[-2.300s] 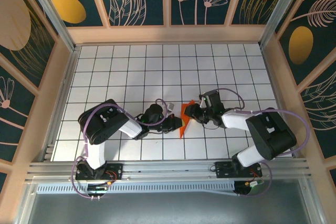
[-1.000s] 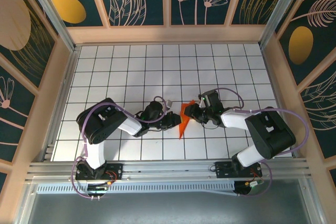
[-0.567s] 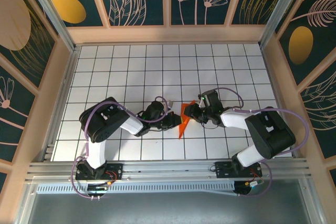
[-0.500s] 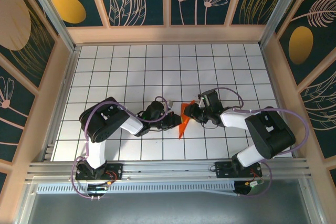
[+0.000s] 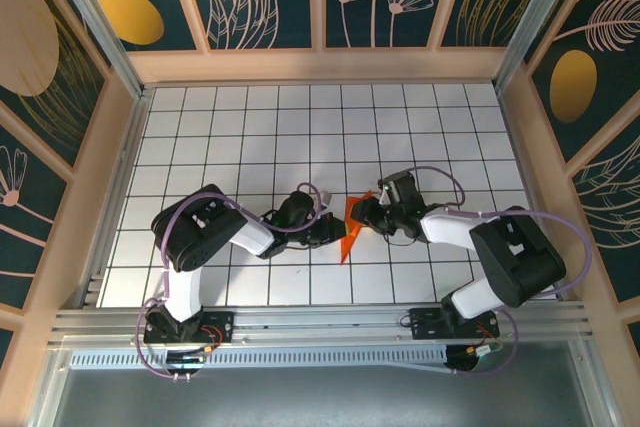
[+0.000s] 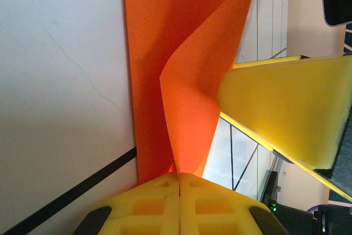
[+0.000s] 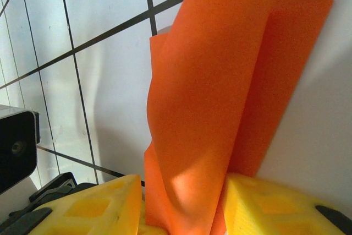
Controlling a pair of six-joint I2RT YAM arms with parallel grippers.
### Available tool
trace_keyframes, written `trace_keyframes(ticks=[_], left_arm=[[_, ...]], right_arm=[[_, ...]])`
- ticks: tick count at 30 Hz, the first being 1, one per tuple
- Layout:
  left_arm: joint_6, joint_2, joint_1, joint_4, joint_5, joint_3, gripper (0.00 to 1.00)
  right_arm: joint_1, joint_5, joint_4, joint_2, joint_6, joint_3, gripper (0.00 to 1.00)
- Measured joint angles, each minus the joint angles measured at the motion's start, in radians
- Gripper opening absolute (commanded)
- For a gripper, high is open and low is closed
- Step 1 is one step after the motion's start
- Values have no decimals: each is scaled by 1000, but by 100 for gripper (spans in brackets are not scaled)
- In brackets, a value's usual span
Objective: Fold a paper plane with a square sheet of paper (fold left side to right side)
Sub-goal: Fold the wing for the fifth time at the center of the table.
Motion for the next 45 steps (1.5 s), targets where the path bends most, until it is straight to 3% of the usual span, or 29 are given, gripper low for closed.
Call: trace_keyframes(ticks=[11, 18, 21, 45], left_arm=[[2, 5, 0, -3, 5, 6, 5], [2, 5, 0, -3, 1, 6, 3], [2, 5, 0, -3, -1, 6, 2], [2, 5, -1, -3, -13, 5, 0]], right_arm=[[-24, 23, -67, -74, -26, 0, 40], [-68, 6, -76, -134, -72, -1, 13], [-68, -12, -67, -121, -80, 0, 6], [-56, -27, -25, 52, -105, 38, 5]])
